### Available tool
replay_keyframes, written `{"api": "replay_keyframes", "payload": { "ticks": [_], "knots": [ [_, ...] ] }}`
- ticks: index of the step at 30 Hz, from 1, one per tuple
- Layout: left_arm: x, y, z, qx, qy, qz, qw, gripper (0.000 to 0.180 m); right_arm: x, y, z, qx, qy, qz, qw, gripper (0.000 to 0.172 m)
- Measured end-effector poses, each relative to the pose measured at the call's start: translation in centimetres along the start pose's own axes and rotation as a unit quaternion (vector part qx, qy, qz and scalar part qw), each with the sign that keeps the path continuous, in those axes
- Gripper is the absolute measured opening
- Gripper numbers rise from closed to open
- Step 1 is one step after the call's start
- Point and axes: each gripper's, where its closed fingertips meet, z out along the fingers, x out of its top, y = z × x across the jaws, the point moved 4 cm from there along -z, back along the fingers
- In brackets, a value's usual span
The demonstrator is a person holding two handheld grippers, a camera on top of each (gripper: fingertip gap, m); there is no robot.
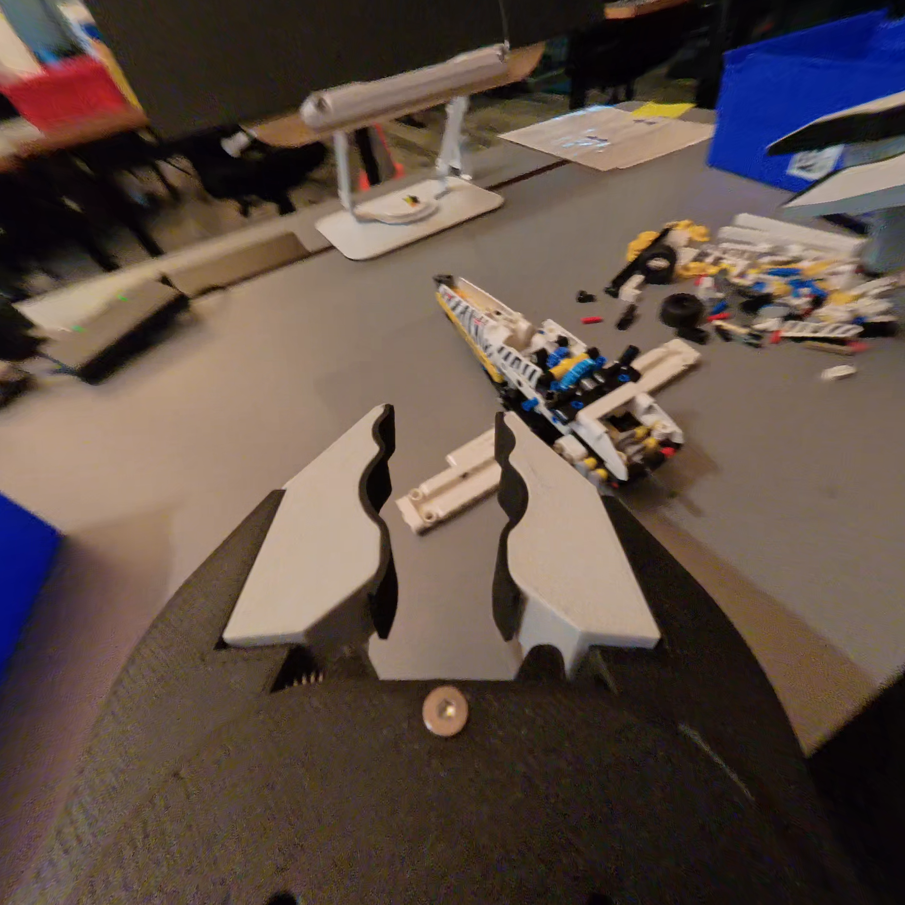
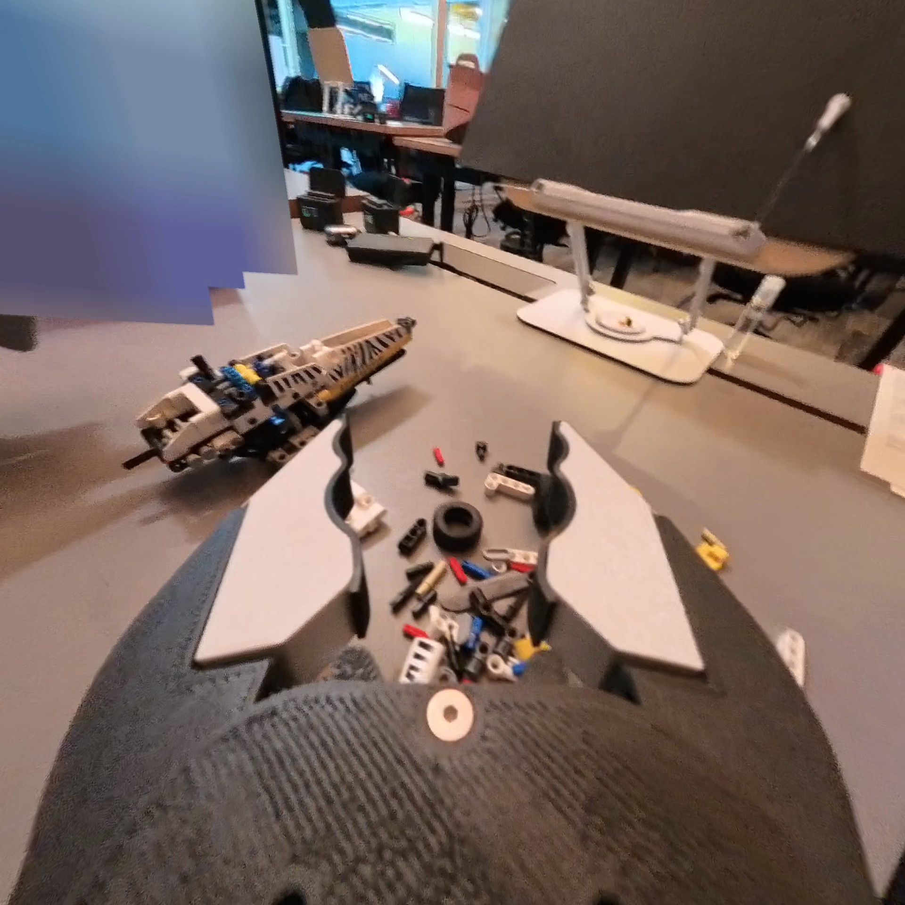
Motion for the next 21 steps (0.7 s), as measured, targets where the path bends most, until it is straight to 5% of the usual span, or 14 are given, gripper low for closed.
{"api": "replay_keyframes", "payload": {
  "ticks": [2,5,9,11,13,16,20,21],
  "knots": [
    [0.5,0.0,0.2,0.000,0.031,-0.025,0.999,0.049,0.4,-1.6,0.4,0.009,0.000,-0.038,0.999,0.084],
    [1.2,0.5,0.4,-0.091,0.068,-0.137,0.984,0.052,0.7,-4.7,1.1,0.044,0.006,-0.085,0.995,0.083],
    [-0.4,-1.2,1.0,0.042,0.010,-0.012,0.999,0.049,0.7,-7.0,2.3,0.066,0.007,-0.095,0.993,0.095],
    [-0.7,-1.9,1.0,0.085,0.012,-0.023,0.996,0.063,0.6,-7.7,2.7,0.080,0.001,-0.091,0.993,0.092],
    [-0.9,-2.1,1.0,0.077,0.016,-0.051,0.996,0.096,0.5,-8.7,2.8,0.112,-0.010,-0.073,0.991,0.074],
    [-1.3,-1.7,0.8,0.017,0.000,-0.095,0.995,0.057,0.7,-10.3,2.6,0.176,-0.008,-0.037,0.984,0.052],
    [-0.8,-1.1,0.2,-0.066,0.022,-0.175,0.982,0.001,0.7,-10.6,2.8,0.168,-0.001,-0.029,0.985,0.058],
    [-0.6,-0.7,0.1,-0.096,0.024,-0.194,0.976,0.000,0.6,-10.8,2.8,0.169,-0.003,-0.033,0.985,0.050]
  ]
}}
